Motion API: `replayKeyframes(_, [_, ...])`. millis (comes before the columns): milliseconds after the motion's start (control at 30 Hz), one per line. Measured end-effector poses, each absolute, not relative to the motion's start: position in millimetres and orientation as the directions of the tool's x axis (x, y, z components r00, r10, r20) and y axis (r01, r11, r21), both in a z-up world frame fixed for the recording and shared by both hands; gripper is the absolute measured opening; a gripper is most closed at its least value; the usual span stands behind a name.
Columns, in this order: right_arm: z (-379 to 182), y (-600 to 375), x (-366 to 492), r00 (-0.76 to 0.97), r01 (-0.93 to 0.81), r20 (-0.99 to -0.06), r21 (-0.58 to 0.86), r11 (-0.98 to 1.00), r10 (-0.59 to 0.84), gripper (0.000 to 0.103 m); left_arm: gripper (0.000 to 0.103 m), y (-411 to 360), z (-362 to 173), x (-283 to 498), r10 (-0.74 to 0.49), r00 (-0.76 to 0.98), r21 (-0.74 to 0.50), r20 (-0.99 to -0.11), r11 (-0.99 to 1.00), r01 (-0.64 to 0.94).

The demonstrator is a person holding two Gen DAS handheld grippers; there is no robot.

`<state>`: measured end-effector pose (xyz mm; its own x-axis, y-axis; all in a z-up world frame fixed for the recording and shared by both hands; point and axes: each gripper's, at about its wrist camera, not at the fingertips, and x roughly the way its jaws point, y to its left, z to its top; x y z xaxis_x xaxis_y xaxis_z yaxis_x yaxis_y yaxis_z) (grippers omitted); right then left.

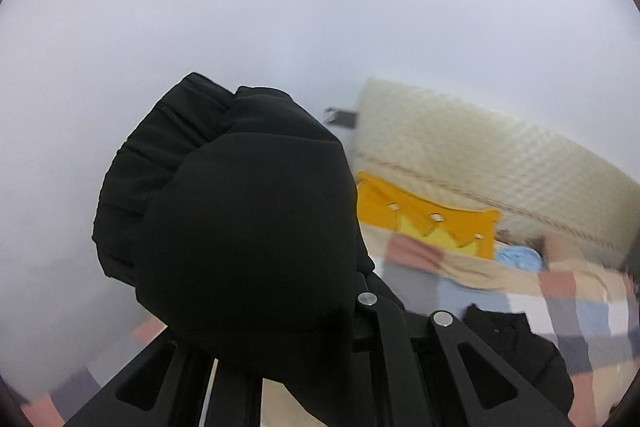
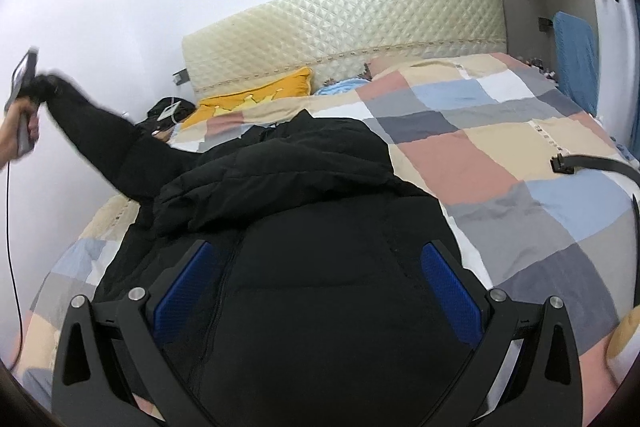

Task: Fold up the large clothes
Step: 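Lift the gripped sleeve up with the left tool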

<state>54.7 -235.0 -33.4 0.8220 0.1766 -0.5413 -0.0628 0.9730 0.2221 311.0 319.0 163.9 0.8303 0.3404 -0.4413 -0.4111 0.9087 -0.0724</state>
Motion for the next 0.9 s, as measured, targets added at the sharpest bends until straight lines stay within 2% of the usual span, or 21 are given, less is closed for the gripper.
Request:
replayKeyframes(100, [-27.1,-243.7,48.5,0.835,-0.090,-0.515,0.220,0.971,0.194,0.103,0.010,269.9,190.4,311.2,0.292,0.861,-0.059,-0.416,0.936,-0.346])
replayKeyframes(233, [-23.3,-261.1,41.8,0.837,-0.128,-0.480,0.292,0.948,0.261,0.103,0.010,208.0,214.1,312.8,0.228,0.889,-0.069,-0.397,0.959,-0.276])
replayKeyframes(433, [-18.5,-275.8,34.5,0.859,-0.127,-0.455,0.257,0.958,0.236,0.103,0.010,106.1,227.9,317.2,0.152,0.918,0.046,-0.365,0.988,-0.145])
replayKeyframes(567, [-18.6,-285.4,30.9,0.863,-0.123,-0.452,0.249,0.961,0.227,0.103,0.010,40.3,216.6,320.4,0.097,0.928,0.137,-0.361,0.989,-0.050])
replayKeyframes(767, [-15.9,-304.4,26.5,0.874,-0.103,-0.430,0.290,0.951,0.226,0.103,0.010,-45.8,186.0,325.9,-0.010,0.897,0.195,-0.443,0.975,0.107])
replayKeyframes(900, [-17.4,-319.1,28.3,0.875,-0.076,-0.428,0.335,0.939,0.224,0.103,0.010,-95.7,157.6,331.6,-0.039,0.885,0.248,-0.463,0.953,0.172])
